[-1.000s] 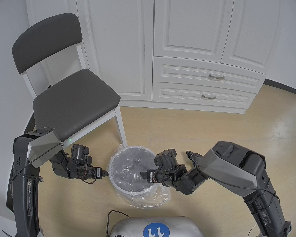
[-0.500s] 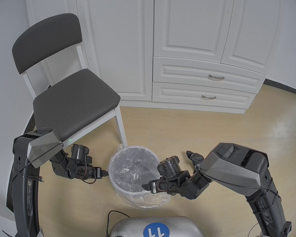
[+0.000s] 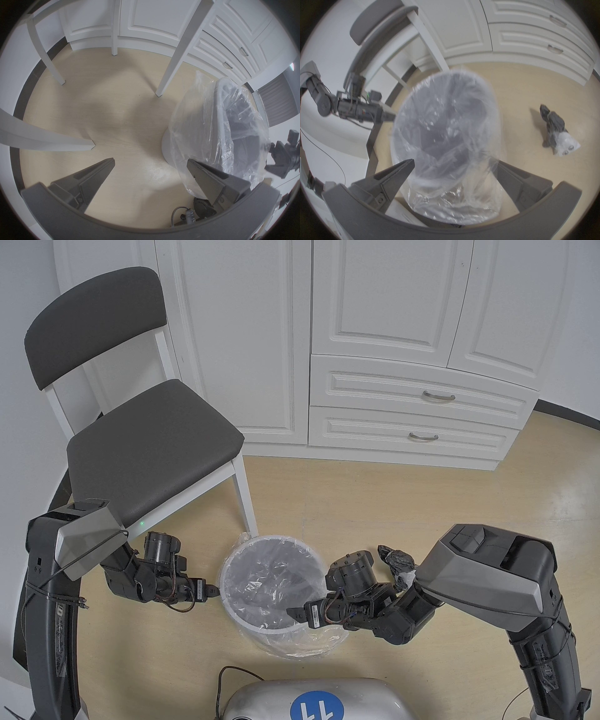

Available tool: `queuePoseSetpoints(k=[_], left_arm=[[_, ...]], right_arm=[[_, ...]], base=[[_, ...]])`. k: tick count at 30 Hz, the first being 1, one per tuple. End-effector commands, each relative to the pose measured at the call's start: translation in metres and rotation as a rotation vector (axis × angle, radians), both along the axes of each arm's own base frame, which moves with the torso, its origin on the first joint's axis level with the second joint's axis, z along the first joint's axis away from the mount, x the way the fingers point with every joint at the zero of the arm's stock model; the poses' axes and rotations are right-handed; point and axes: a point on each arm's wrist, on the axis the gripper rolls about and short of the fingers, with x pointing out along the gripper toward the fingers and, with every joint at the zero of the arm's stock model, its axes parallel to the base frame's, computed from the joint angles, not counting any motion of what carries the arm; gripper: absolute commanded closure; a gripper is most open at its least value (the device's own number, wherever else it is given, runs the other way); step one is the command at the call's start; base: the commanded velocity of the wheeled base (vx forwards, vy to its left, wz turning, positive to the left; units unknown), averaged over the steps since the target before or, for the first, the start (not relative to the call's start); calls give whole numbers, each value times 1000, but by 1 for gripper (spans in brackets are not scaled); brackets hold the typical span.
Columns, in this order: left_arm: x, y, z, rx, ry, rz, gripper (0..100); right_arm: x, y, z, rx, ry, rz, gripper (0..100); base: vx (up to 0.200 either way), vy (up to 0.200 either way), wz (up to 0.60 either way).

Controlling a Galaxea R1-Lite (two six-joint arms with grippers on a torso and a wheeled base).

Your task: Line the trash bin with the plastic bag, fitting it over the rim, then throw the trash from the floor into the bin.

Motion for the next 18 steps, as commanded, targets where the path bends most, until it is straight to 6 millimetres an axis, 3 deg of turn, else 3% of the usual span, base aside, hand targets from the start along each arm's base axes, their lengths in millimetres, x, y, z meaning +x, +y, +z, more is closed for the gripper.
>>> queuePoseSetpoints(k=[1,4,12,18], left_arm=[[0,0,0,-2,-2,0,0],[0,0,0,-2,-1,0,0],[0,0,0,0,0,-2,0],[0,0,0,-1,-1,-1,0]], right_arm=[[7,-6,7,21,-36,-29,0],[8,-7,7,17,-39,-31,0],[14,-35,25,-80,-125,-16,0],[4,-50,53,-89,-163,-18,0]], base=[[0,0,0],[0,0,0],[0,0,0],[0,0,0]])
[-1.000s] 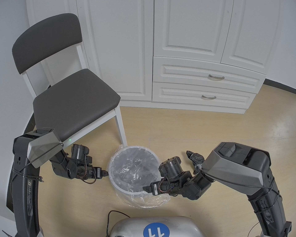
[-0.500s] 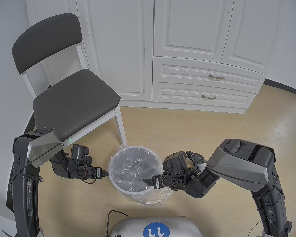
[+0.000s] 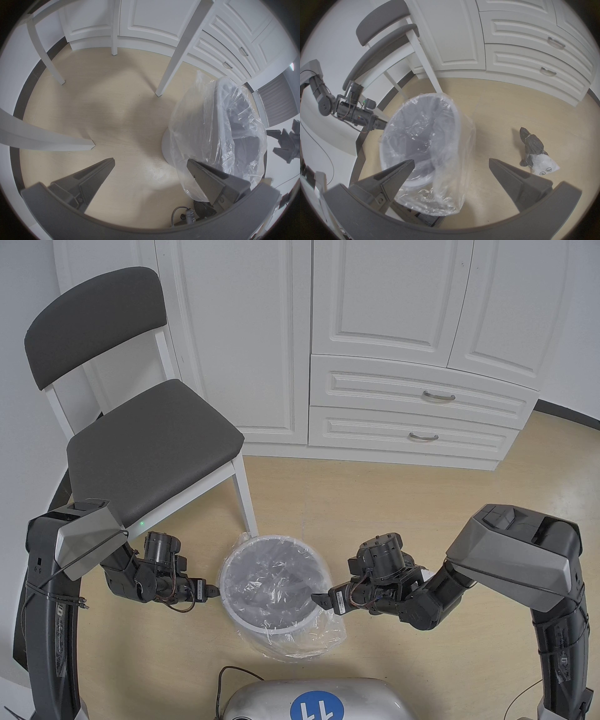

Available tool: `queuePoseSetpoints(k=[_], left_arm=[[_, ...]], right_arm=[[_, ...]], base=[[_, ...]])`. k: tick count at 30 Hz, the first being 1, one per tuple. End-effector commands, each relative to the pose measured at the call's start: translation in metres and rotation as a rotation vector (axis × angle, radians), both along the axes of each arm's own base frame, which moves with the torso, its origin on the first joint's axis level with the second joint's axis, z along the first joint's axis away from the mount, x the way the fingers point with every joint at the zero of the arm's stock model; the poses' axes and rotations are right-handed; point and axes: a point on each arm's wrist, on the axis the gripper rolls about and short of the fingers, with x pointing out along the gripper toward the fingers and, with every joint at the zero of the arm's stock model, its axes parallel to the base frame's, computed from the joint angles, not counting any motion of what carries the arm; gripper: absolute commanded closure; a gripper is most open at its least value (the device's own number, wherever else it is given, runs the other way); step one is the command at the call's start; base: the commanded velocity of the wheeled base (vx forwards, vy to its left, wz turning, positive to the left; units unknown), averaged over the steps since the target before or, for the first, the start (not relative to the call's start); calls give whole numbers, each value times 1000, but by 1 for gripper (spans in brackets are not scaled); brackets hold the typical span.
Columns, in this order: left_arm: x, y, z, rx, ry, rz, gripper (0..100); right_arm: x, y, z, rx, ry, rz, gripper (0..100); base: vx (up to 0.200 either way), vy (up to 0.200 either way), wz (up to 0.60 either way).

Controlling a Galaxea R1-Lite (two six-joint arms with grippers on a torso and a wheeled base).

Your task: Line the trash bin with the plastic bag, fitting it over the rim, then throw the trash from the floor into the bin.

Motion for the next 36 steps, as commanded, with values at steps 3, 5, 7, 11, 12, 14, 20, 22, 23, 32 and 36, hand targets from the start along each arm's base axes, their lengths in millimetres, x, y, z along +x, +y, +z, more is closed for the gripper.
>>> queuePoseSetpoints(k=[3,5,7,11,12,14,20,22,23,32,36], left_arm=[[0,0,0,-1,-1,0,0],[0,0,0,-1,-1,0,0],[0,0,0,0,0,0,0],[0,0,0,0,0,0,0],[0,0,0,0,0,0,0],[0,0,0,-1,-1,1,0],[-1,0,0,-1,2,1,0],[-1,0,0,-1,1,1,0],[-1,0,0,-1,1,1,0],[-2,1,0,-7,-1,15,0],[-2,1,0,-22,2,36,0]], right_arm=[[-5,-20,37,-2,-66,-10,0],[-4,-26,45,-14,-89,-11,0],[-4,-29,48,-20,-100,-12,0],[11,-44,52,-62,-146,-82,0],[17,-48,51,-63,-152,-103,0],[29,-57,49,-64,-157,-135,0],[61,-84,35,-109,-94,-212,0],[72,-92,25,-123,-66,-234,0],[74,-93,23,-124,-65,-237,0],[125,-112,-45,-144,30,-311,0],[150,-131,-47,-117,91,-391,0]], base=[[0,0,0],[0,0,0],[0,0,0],[0,0,0],[0,0,0],[0,0,0],[0,0,0],[0,0,0],[0,0,0],[0,0,0],[0,0,0]])
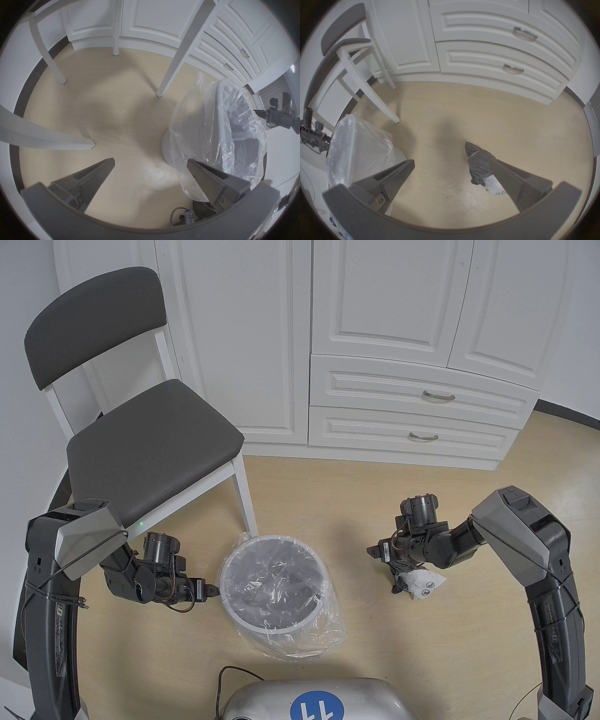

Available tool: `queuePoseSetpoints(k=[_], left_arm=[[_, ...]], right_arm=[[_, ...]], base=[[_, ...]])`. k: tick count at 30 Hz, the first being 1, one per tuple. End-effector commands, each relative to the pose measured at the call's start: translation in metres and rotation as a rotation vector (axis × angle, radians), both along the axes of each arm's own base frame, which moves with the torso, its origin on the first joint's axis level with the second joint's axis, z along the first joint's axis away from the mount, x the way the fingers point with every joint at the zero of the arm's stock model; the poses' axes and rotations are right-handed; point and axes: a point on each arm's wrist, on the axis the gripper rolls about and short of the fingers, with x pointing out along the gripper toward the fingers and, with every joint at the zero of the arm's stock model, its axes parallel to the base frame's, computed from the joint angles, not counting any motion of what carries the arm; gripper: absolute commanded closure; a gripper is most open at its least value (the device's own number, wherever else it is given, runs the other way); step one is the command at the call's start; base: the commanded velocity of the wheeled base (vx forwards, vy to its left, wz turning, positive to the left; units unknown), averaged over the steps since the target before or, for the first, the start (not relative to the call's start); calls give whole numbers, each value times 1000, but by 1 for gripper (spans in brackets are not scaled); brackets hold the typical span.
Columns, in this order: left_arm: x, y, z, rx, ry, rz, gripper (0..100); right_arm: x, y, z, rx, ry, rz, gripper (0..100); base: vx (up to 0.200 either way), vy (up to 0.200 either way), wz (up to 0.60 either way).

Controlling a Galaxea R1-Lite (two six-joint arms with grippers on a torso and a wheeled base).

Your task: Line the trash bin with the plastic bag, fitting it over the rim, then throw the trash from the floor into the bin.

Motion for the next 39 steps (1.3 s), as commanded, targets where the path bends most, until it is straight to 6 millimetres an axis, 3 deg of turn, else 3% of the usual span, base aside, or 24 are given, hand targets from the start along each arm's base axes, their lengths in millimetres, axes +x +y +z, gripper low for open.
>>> queuePoseSetpoints(k=[1,4,6,30,31,39], left_arm=[[-1,2,0,-14,5,24,0],[-1,1,0,-14,5,23,0],[-1,2,0,-14,5,24,0],[-1,3,0,-16,5,27,0],[-1,3,0,-16,5,27,0],[-1,3,0,-17,7,29,0]], right_arm=[[38,-34,-49,31,113,-128,0],[50,-38,-74,36,139,-152,0],[45,-40,-95,21,191,-154,0],[44,-39,-96,62,217,-117,0],[44,-39,-96,62,217,-117,100],[43,-39,-97,59,224,-116,100]], base=[[0,0,0],[0,0,0],[0,0,0],[0,0,0],[0,0,0],[0,0,0]])
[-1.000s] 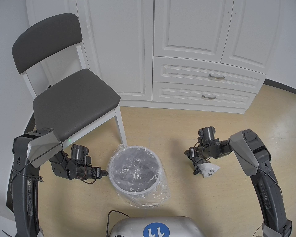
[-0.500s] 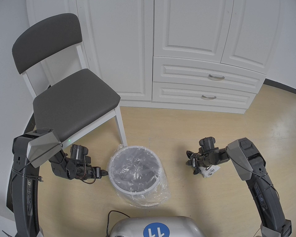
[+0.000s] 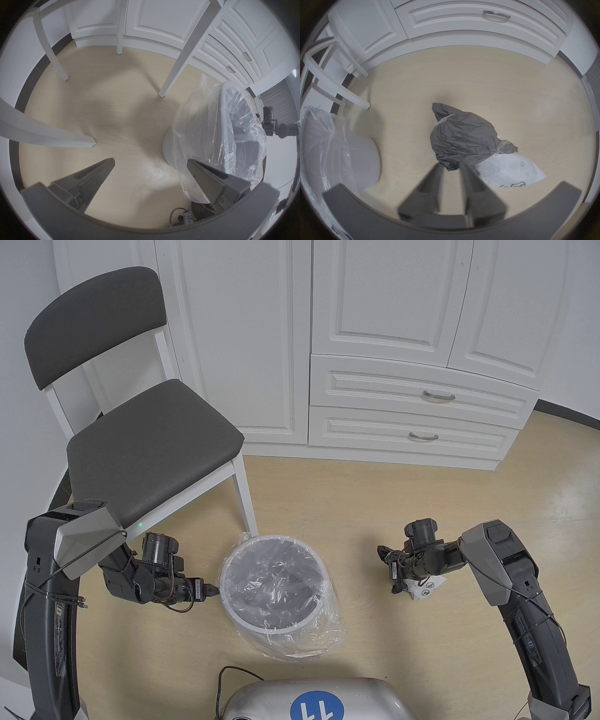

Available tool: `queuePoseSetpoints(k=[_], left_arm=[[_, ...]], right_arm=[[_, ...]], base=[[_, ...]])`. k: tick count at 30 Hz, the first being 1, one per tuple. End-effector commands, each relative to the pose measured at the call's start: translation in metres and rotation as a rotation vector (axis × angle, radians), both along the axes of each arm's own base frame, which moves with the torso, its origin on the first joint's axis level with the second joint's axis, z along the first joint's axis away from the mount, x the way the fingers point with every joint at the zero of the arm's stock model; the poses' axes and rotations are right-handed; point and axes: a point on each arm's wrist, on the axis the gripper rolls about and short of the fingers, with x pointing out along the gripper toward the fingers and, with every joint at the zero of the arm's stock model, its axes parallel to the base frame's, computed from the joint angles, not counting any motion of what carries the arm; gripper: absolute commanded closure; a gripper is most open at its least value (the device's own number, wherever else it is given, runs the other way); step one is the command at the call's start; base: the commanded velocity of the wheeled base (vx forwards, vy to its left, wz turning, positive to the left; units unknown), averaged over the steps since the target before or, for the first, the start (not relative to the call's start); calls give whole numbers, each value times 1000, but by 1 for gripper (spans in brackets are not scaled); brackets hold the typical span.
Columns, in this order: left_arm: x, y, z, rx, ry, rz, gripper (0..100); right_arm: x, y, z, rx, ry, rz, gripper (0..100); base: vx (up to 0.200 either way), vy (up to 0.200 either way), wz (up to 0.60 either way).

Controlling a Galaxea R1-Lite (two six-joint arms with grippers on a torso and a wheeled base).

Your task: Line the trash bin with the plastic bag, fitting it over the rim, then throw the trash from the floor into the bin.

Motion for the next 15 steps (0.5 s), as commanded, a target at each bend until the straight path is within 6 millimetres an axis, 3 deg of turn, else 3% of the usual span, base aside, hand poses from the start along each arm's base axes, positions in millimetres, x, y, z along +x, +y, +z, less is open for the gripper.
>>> queuePoseSetpoints(k=[1,11,13,14,15], left_arm=[[0,0,0,2,0,-1,0],[0,0,0,-1,0,0,0],[0,0,0,-1,0,0,0],[0,0,0,-1,0,0,0],[0,0,0,1,0,1,0]], right_arm=[[-1,1,-1,-1,5,2,100],[0,2,4,-12,-11,-9,100],[2,3,10,-22,-27,-19,100],[5,6,30,-27,-65,-33,100],[5,7,35,-26,-73,-34,100]], base=[[0,0,0],[0,0,0],[0,0,0],[0,0,0],[0,0,0]])
